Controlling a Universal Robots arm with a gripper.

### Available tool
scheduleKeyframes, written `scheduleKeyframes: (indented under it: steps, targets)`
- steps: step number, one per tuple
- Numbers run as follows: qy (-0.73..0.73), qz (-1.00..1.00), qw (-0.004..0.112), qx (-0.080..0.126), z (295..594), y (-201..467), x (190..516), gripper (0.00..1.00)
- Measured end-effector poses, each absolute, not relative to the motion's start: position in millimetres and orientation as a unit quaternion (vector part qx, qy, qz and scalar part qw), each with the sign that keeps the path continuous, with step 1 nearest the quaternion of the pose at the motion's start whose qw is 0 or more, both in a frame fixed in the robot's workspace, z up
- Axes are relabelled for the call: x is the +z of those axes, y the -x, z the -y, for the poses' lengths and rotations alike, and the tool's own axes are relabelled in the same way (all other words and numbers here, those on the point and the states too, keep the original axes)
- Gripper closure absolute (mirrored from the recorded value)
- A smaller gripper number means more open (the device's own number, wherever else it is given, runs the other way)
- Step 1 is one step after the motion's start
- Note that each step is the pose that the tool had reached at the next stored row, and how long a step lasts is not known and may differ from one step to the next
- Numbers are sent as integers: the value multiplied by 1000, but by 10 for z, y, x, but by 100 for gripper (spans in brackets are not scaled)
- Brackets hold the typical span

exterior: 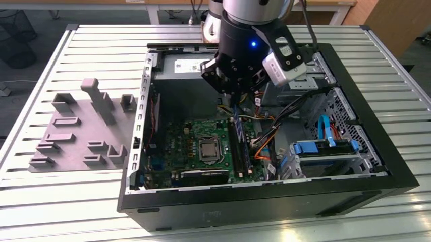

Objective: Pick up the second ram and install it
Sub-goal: 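Insert the second ram into the second slot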

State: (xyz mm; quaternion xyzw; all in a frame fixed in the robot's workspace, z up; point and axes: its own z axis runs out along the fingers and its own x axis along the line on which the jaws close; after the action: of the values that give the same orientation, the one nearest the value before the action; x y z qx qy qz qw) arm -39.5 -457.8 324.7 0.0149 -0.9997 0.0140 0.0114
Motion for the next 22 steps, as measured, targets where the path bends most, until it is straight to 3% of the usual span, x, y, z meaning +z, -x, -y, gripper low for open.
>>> scheduleKeyframes:
  steps: [22]
  targets:
    - [-15,1000,12,14,4669,395,2846,86]
